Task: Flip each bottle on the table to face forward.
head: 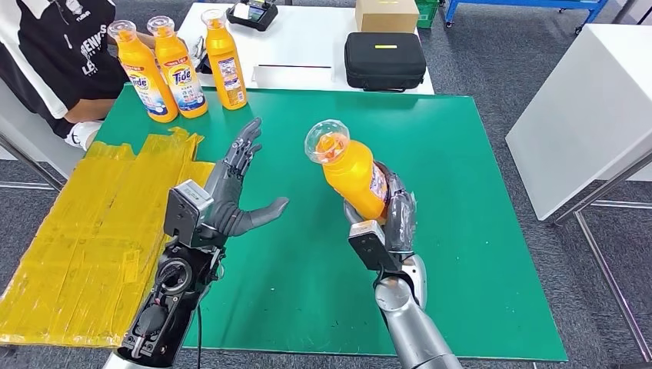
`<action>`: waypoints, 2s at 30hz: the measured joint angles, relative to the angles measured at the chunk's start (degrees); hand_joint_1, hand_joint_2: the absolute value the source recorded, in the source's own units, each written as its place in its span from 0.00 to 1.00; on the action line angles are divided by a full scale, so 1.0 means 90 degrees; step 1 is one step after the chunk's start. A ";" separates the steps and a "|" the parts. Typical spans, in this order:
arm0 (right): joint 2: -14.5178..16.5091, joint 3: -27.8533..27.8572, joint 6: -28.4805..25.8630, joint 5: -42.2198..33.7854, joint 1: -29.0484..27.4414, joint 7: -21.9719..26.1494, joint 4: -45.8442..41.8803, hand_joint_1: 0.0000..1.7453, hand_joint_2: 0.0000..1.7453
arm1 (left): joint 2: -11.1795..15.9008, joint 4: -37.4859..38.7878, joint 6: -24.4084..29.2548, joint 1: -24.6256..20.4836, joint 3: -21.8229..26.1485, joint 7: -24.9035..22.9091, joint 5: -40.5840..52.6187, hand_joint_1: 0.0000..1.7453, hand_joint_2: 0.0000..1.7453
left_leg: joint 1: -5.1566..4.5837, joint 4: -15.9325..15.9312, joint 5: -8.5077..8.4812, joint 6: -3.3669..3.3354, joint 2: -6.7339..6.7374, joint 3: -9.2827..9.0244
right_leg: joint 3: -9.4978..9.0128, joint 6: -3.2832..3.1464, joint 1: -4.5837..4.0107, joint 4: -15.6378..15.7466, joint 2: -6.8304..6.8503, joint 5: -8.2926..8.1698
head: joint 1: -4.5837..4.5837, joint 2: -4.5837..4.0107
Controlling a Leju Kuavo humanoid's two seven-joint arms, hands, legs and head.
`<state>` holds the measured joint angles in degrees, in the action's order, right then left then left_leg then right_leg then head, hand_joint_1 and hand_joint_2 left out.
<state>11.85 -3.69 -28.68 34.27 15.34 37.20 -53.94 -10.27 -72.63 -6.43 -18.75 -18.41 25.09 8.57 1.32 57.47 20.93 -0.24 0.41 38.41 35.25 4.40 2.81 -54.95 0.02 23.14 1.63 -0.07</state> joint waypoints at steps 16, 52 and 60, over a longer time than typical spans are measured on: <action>0.0255 -0.0727 0.0084 0.0234 0.0290 -0.0200 0.0535 1.00 1.00 | 0.0001 -0.0036 -0.0097 -0.0028 -0.0347 -0.0159 -0.0184 0.00 1.00 | 0.0001 0.0000 0.0000 0.0000 0.0002 0.0000 | 0.0005 -0.0001 0.0000 0.0000 -0.0001 0.0000 | -0.0001 0.0000; 0.0743 -0.1875 0.0037 -0.0384 0.1355 0.0203 0.2594 1.00 1.00 | -0.0102 0.1877 -0.1265 -0.0684 0.0014 0.0051 -0.2214 1.00 1.00 | 0.0001 0.0000 -0.0003 -0.0001 0.0004 0.0002 | 0.0009 -0.0001 0.0000 -0.0002 -0.0001 -0.0001 | -0.0001 0.0000; 0.0743 -0.1983 0.0189 -0.0563 0.1378 0.0231 0.2705 1.00 1.00 | -0.0120 0.1860 -0.1189 -0.0570 0.0133 0.0015 -0.2356 1.00 1.00 | 0.0001 0.0001 -0.0002 -0.0001 0.0003 0.0002 | 0.0009 -0.0001 0.0000 -0.0002 -0.0001 -0.0001 | -0.0001 0.0000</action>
<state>18.53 -21.53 -26.98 29.20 27.75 39.28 -29.59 -11.35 -55.89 -17.13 -23.88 -17.21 25.22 -12.64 1.33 57.47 20.91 -0.25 0.43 38.44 35.34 4.39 2.82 -54.97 0.01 23.13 1.62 -0.07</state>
